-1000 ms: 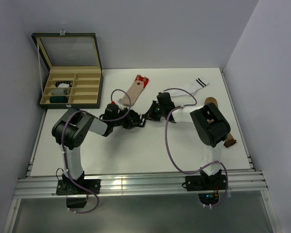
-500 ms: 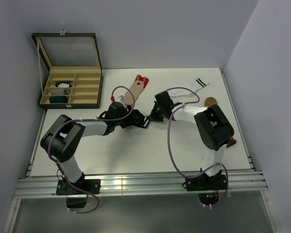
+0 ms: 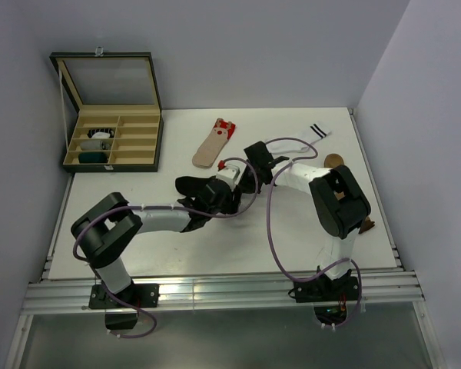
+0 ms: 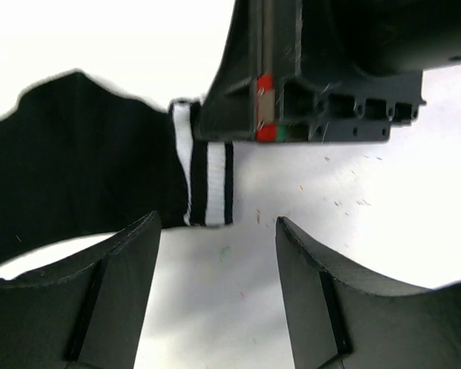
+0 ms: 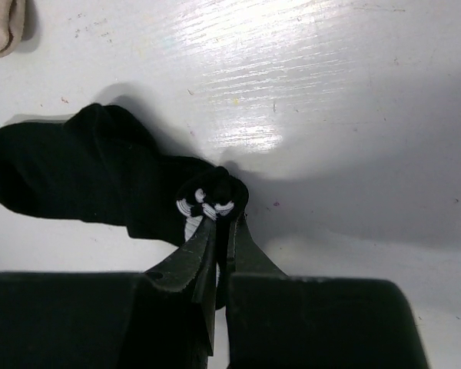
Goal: Roll the socks
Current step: Roll the sock at the center of the board.
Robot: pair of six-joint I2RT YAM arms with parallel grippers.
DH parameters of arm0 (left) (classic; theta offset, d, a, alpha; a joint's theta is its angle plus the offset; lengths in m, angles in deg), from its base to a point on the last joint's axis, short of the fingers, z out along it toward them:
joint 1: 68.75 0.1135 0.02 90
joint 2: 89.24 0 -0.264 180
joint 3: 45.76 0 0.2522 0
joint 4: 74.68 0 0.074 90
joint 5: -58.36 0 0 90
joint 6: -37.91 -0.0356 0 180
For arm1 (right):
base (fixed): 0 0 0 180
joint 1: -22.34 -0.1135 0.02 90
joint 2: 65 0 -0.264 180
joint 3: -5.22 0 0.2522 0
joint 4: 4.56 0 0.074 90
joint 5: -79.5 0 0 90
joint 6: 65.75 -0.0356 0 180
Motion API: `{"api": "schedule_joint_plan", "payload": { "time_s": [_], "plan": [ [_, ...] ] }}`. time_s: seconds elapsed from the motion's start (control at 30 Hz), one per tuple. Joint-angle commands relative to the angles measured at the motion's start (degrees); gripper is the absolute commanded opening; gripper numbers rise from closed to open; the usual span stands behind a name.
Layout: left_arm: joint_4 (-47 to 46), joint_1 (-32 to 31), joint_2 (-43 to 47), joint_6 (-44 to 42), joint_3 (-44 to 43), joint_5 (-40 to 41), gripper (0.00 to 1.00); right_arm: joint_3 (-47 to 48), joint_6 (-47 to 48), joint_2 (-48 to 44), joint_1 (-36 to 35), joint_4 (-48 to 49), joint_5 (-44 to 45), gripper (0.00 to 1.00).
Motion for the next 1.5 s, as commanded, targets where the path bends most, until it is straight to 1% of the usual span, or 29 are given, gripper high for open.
{"api": "schedule_joint_plan", "payload": {
  "time_s": [0.0, 0.27, 0.47, 0.57, 0.67, 0.7, 0.77, 0.83, 0.93, 0.97, 1.03, 1.07, 1.1, 1.17, 1.23, 1.27, 1.3, 1.33, 1.4, 1.43, 1.47],
  "plan": [
    [-4.3, -1.1, -1.8, -7.0, -2.7, 5.0, 0.65, 2.0, -0.3, 0.8, -0.1, -3.1, 0.8, 0.00],
    [-6.6, -3.4, -5.8, -11.3, -4.9, 7.3, 0.62, 2.1, -0.3, 1.6, -0.1, -2.7, -0.3, 0.00],
    [-5.4, -4.8, -9.3, -12.0, -6.8, 7.6, 0.56, 2.2, -0.3, 2.0, -0.1, -2.6, -1.0, 0.00],
    [-4.1, -5.1, -10.4, -11.4, -7.6, 8.7, 0.51, 2.2, -0.3, 1.9, -0.1, -2.6, -1.0, 0.00],
    [-2.7, -5.1, -11.2, -10.7, -8.5, 9.3, 0.39, 2.3, -0.3, 1.8, -0.1, -2.5, -1.2, 0.00],
    [-2.0, -5.1, -11.5, -10.6, -8.9, 9.5, 0.25, 2.2, -0.3, 1.7, -0.1, -2.4, -1.6, 0.00],
    [-1.5, -5.1, -12.0, -10.3, -9.2, 10.1, 0.08, 2.1, -0.3, 1.6, 0.0, -1.9, -1.9, 0.00],
    [-1.3, -5.1, -12.1, -10.2, -9.3, 10.3, 0.01, 1.5, -0.3, 1.0, 0.0, -1.2, -2.4, 0.00],
    [-1.7, -5.0, -11.4, -10.0, -8.8, 10.2, 0.01, -0.2, -0.5, -0.4, 0.5, 1.3, -3.7, 0.00],
    [-1.9, -4.9, -11.1, -9.5, -8.6, 9.8, 0.01, -0.9, -0.6, -1.2, 0.7, 3.3, -4.0, 0.05],
    [-2.0, -4.2, -10.1, -8.6, -7.9, 8.9, 0.01, -3.0, -1.0, -3.2, 1.3, 5.3, -4.5, 0.13],
    [-1.8, -3.8, -9.8, -7.4, -7.8, 7.9, 0.00, -3.7, -1.2, -4.0, 1.5, 7.9, -5.0, 0.17],
    [-1.6, -3.1, -9.5, -6.7, -7.7, 5.9, 0.01, -5.2, -1.5, -4.8, 1.8, 9.1, -5.2, 0.24],
    [-1.3, -1.2, -8.5, -4.3, -7.2, 3.8, 0.00, -6.7, -2.2, -7.2, 2.6, 12.8, -5.5, 0.32],
    [-1.2, 1.0, -7.3, -1.1, -6.5, -0.5, 0.00, -9.0, -2.7, -9.9, 3.3, 15.8, -4.5, 0.48],
    [-1.2, 1.8, -7.0, 0.2, -6.4, -2.4, 0.00, -9.8, -3.2, -10.9, 3.5, 16.1, -4.1, 0.48],
    [-1.0, 2.8, -6.8, 1.6, -6.0, -4.3, 0.00, -11.4, -3.9, -11.7, 3.8, 17.7, -3.7, 0.54],
    [-0.9, 4.8, -6.5, 3.0, -5.8, -9.0, 0.00, -12.2, -4.1, -13.4, 4.0, 18.8, -3.3, 0.56],
    [-2.2, 6.9, -6.3, 7.3, -5.1, -13.1, 0.00, -14.0, -4.7, -15.0, 4.7, 20.7, -2.3, 0.61],
    [-2.6, 8.7, -6.2, 8.7, -4.2, -14.4, 0.00, -14.5, -4.7, -16.2, 4.9, 21.2, -1.9, 0.62],
    [-3.1, 9.5, -6.3, 11.4, -3.9, -18.1, 0.00, -14.9, -4.7, -16.7, 5.0, 22.1, -1.6, 0.63]
  ]
}}
